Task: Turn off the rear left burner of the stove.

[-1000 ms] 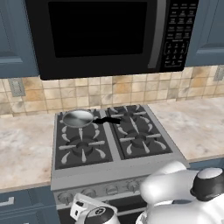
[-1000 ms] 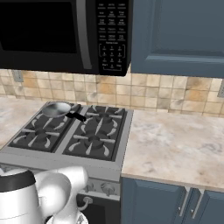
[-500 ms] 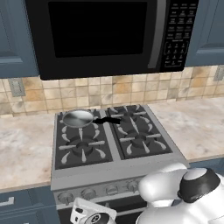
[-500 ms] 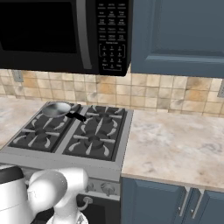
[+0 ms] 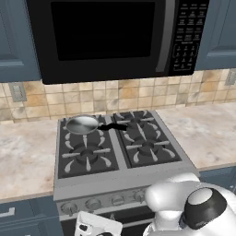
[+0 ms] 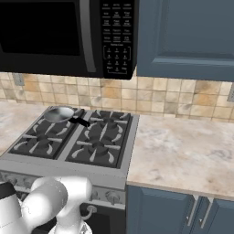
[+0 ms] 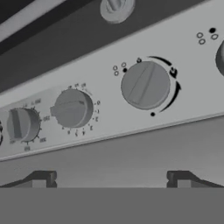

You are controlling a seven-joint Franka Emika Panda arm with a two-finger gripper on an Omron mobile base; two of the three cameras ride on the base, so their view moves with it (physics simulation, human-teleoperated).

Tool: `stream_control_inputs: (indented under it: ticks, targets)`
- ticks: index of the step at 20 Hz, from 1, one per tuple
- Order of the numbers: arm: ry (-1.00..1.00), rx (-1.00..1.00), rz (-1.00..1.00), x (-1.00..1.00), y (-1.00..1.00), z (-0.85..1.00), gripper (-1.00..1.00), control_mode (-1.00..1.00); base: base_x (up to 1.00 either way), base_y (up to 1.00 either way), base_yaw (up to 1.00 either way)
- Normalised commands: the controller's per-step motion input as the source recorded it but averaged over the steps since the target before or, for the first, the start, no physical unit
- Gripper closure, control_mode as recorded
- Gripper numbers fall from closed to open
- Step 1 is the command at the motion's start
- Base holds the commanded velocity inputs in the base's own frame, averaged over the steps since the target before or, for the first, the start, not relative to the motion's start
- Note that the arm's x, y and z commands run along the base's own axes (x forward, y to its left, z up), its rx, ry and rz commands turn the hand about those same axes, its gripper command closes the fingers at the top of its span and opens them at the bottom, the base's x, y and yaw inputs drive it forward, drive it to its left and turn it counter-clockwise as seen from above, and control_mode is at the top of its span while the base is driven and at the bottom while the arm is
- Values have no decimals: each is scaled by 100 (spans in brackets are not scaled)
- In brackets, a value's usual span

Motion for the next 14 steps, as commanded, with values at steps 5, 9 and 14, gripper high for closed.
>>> stream_control_inputs:
  ticks: [5,9,14]
  targets:
    - [-14,0,6,15,0,-3,-100,-100,0,0,0]
    - [-14,0,6,24,0,-4,-100,-100,0,0,0]
    - [-13,0,5,23,0,-7,-100,-100,0,0,0]
